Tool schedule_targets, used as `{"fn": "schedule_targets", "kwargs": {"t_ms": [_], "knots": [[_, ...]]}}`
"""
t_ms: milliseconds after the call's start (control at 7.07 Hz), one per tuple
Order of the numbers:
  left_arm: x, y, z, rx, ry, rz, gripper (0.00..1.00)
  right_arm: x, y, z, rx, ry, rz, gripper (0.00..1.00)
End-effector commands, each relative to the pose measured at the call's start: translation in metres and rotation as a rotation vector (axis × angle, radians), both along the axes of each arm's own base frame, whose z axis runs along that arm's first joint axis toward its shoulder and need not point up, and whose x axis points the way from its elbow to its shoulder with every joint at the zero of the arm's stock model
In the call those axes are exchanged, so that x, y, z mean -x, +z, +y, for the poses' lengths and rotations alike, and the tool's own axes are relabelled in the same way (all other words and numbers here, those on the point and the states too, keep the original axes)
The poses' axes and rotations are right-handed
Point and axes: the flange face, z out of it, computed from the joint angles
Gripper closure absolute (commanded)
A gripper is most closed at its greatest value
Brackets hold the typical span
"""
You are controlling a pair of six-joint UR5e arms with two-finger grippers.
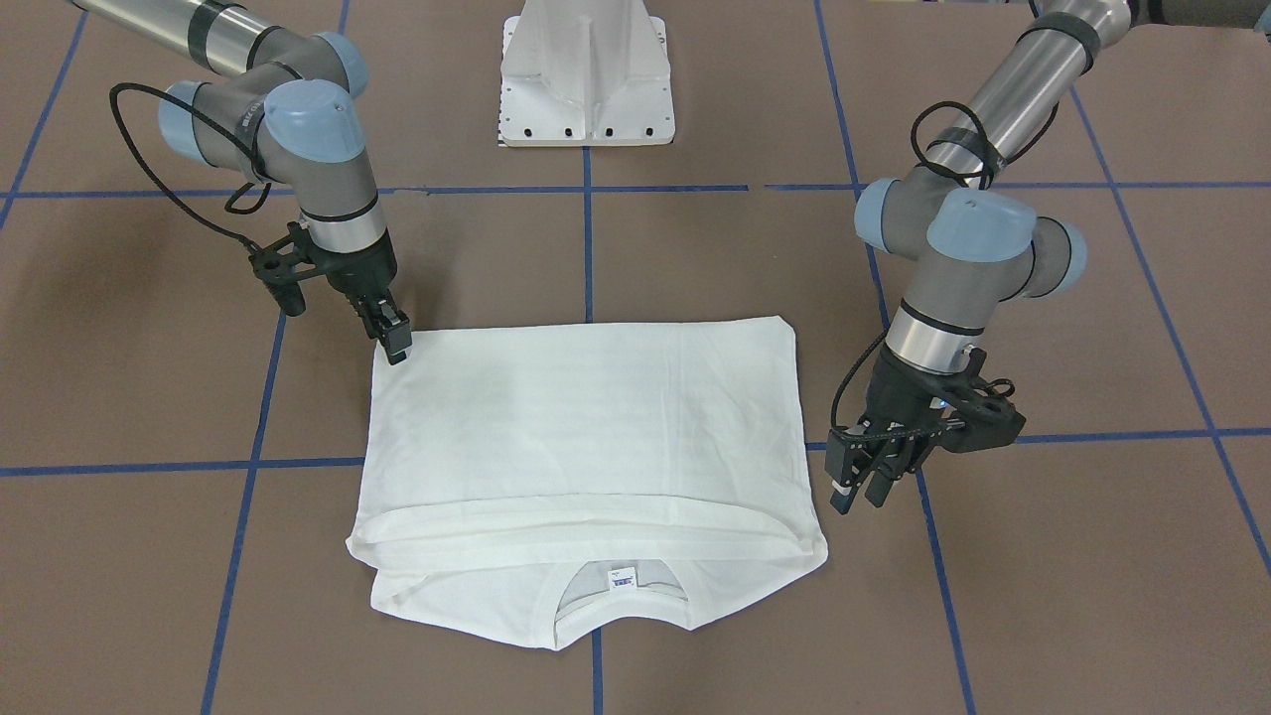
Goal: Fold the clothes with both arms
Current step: 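Move the right gripper to the folded shirt's side edge and grasp it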
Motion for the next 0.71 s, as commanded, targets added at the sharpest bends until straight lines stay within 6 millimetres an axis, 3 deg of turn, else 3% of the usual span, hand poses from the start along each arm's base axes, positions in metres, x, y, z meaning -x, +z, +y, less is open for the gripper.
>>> {"fn": "schedule_targets", "kwargs": {"t_ms": [0,141,424,565], "knots": [[0.001,-0.002,0.0,-0.002,-0.003,0.002,0.45,0.001,-0.003,0.001,0.018,0.016,-0.015,1.0],[0.003,-0.003,0.003,-0.005,-0.001,0.006,0.45,0.001,-0.006,0.001,0.017,0.013,-0.02,1.0],[0.012,-0.019,0.012,-0.03,0.003,0.033,0.46,-0.018,-0.03,0.013,0.032,-0.011,-0.07,1.0],[0.019,-0.042,0.021,-0.057,0.015,0.068,0.46,-0.035,-0.052,0.028,0.067,-0.038,-0.065,1.0]]}}
